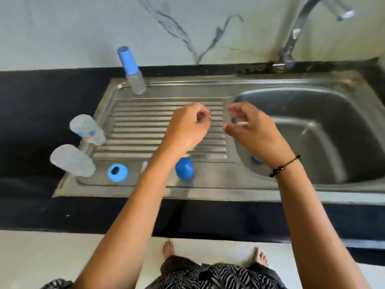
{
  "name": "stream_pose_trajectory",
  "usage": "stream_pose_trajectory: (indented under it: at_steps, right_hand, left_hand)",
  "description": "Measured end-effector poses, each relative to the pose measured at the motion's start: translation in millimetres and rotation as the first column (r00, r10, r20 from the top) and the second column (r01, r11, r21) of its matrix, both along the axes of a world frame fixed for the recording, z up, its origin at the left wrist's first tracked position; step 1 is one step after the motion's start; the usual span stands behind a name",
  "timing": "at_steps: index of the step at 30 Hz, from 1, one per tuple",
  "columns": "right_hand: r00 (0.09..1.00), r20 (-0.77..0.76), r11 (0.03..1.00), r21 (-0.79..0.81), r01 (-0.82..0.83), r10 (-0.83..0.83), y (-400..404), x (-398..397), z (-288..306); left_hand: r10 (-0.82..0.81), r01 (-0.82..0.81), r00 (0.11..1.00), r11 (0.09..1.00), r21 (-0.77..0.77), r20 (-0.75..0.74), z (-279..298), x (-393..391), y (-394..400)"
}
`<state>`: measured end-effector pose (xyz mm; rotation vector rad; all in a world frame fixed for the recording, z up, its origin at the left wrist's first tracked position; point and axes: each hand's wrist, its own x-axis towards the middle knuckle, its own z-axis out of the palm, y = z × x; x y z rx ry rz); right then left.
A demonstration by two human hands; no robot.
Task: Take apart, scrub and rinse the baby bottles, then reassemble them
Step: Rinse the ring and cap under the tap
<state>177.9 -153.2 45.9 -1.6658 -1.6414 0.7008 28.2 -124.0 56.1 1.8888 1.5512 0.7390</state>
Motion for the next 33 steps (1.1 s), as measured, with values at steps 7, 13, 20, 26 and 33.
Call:
stream_pose_trajectory:
  at_steps: [7, 13, 20, 26, 33]
  right_hand:
    - [0.999, 0.005, 0.993, -0.105, 0.053, -0.053, -29.8, 154.2, -12.3]
    - [0.996, 0.041, 0.979, -0.188, 0.081, -0.074, -28.1, 207.7, -33.9]
    - [0.982, 0.175, 0.938, -0.346, -0.002, 0.066, 13.8, 210.9, -80.3]
    - [0.899, 0.308, 0.855, -0.505, -0.123, 0.311, 73.5, 184.8, -141.3]
    - [0.654, 0.410, 0.699, -0.666, -0.262, 0.636, 101.8, 164.8, -233.4]
  left_hand:
    - [-0.074, 0.073, 0.997, 0.992, -0.098, -0.005, -32.8, 158.2, -27.7]
    - [-0.059, 0.065, 0.998, 0.972, -0.227, 0.036, -43.7, 200.6, -23.3]
    - [0.017, 0.025, 0.995, 0.910, -0.414, 0.096, -81.4, 210.9, 7.7]
    - [0.043, -0.033, 0.999, 0.827, -0.562, 0.004, -117.2, 203.0, 41.7]
    - [0.033, -0.063, 0.998, 0.760, -0.647, -0.058, -142.1, 200.1, 68.5]
